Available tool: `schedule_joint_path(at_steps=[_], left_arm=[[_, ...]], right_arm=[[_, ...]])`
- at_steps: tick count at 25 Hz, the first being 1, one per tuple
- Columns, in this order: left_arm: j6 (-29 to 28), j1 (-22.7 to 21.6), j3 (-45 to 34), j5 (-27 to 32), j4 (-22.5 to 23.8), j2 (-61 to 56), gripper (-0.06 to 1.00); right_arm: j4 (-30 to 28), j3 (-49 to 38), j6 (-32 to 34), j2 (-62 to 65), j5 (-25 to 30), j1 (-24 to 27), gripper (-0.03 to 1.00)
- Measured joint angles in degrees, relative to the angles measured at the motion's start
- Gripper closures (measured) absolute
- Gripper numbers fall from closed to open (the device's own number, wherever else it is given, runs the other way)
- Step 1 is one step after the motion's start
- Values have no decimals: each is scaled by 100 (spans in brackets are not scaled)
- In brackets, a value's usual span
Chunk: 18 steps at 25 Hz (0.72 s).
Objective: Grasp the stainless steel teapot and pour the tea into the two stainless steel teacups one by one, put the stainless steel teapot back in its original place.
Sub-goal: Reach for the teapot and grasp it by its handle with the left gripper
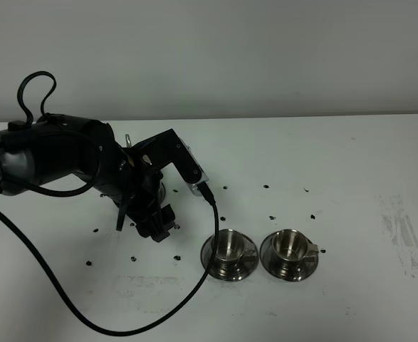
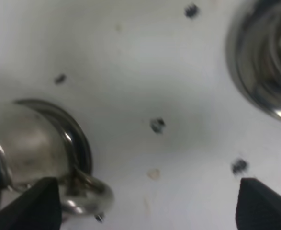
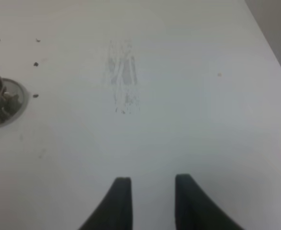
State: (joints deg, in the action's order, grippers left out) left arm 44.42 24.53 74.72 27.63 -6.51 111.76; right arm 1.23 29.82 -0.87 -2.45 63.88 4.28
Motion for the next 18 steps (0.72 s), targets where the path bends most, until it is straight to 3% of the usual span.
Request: schedule_joint_path(at_steps=[9,18], left_arm=[[13,29,0,-422,-27,492,24],[13,29,0,-42,32,454,24]], right_arm=[[0,0,0,0,0,0,74],[0,0,0,0,0,0,74]])
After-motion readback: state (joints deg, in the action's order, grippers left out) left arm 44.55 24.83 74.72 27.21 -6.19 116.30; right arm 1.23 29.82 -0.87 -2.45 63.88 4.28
